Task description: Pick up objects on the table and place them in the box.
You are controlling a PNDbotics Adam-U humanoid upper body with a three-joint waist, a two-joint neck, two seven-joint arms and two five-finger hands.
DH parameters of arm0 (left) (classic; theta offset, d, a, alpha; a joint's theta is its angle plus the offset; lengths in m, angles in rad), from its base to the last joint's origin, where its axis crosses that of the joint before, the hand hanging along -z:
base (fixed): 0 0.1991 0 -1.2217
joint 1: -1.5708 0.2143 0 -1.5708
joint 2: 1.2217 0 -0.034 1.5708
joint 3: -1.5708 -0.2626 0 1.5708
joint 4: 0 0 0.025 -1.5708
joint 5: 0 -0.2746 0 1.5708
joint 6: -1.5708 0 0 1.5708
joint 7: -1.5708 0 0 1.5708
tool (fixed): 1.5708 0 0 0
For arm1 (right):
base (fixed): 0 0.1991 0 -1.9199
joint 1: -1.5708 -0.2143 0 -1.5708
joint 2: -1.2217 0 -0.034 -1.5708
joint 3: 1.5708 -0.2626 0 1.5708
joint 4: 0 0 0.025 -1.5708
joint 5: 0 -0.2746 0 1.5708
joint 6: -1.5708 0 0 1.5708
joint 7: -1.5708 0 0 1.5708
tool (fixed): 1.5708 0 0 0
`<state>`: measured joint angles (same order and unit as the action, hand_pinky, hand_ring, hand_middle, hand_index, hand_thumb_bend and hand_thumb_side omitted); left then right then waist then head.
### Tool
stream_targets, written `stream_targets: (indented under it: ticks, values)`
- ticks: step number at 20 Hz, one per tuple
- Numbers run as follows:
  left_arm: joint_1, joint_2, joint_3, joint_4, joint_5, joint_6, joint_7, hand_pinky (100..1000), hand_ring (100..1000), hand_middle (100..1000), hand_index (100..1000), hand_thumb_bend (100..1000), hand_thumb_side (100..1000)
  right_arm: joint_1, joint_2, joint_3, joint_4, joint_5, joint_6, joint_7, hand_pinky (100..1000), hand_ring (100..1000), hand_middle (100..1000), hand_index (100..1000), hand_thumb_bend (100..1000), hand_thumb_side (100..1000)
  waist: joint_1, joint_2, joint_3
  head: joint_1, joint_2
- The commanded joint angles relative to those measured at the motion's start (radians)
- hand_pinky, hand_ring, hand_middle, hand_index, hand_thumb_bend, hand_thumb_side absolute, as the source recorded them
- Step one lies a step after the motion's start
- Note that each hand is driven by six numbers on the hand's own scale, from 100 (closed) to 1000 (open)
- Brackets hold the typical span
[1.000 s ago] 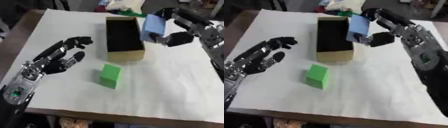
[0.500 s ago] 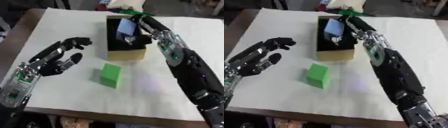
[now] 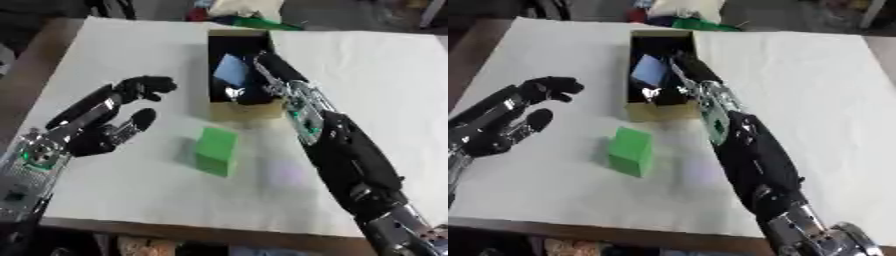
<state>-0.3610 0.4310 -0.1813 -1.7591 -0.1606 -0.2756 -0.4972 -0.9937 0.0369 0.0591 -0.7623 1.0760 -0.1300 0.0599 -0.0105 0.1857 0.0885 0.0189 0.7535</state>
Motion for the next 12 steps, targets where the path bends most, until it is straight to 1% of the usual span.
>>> stream_targets:
  ticks: [1, 2, 3, 4, 5, 6, 7, 11, 12]
  values:
    - [-0.014, 0.007, 0.005, -0.021, 0.007, 0.0, -0.003, 863, 917, 861, 981, 187, 938, -0.009, 0.001, -0.002, 0.012, 0.04, 0.01, -0.01, 833, 849, 867, 974, 367, 633, 0.004, -0.012, 0.0, -0.001, -0.013]
    - [-0.014, 0.007, 0.005, -0.02, 0.007, 0.0, -0.003, 863, 917, 861, 981, 190, 940, -0.01, -0.001, -0.001, 0.011, 0.051, 0.015, -0.013, 835, 851, 872, 987, 387, 642, 0.004, -0.012, -0.002, -0.001, -0.014]
    - [-0.013, 0.007, 0.005, -0.02, 0.007, 0.0, -0.003, 863, 917, 861, 981, 189, 940, -0.01, -0.002, 0.0, 0.009, 0.065, 0.02, -0.015, 838, 855, 881, 1000, 447, 667, 0.003, -0.012, -0.003, -0.001, -0.015]
    - [-0.013, 0.007, 0.005, -0.02, 0.006, 0.0, -0.003, 863, 917, 861, 981, 189, 940, -0.011, -0.003, 0.002, 0.005, 0.08, 0.025, -0.019, 840, 856, 884, 1000, 476, 681, 0.003, -0.012, -0.004, -0.001, -0.016]
    - [-0.013, 0.007, 0.005, -0.019, 0.006, 0.0, -0.004, 863, 917, 861, 981, 189, 940, -0.011, -0.005, 0.003, -0.001, 0.097, 0.03, -0.024, 842, 859, 890, 1000, 534, 708, 0.003, -0.012, -0.005, -0.001, -0.019]
    - [-0.012, 0.007, 0.006, -0.019, 0.006, 0.0, -0.003, 863, 917, 862, 981, 189, 940, -0.012, -0.007, 0.005, -0.008, 0.114, 0.034, -0.03, 843, 860, 892, 1000, 557, 719, 0.003, -0.012, -0.006, 0.001, -0.022]
    - [-0.012, 0.008, 0.006, -0.019, 0.006, 0.0, -0.003, 863, 917, 862, 981, 188, 940, -0.012, -0.008, 0.007, -0.015, 0.131, 0.037, -0.035, 844, 861, 893, 1000, 602, 747, 0.003, -0.012, -0.008, 0.003, -0.024]
    - [-0.008, 0.009, 0.008, -0.019, 0.005, 0.001, -0.002, 863, 917, 862, 982, 186, 940, -0.016, -0.02, 0.014, -0.061, 0.176, 0.041, -0.052, 846, 864, 898, 1000, 701, 802, 0.003, -0.014, -0.013, 0.012, -0.025]
    - [-0.007, 0.009, 0.009, -0.019, 0.005, 0.001, -0.001, 863, 917, 862, 982, 186, 940, -0.017, -0.024, 0.017, -0.074, 0.183, 0.041, -0.054, 847, 864, 898, 1000, 704, 804, 0.003, -0.015, -0.016, 0.013, -0.024]
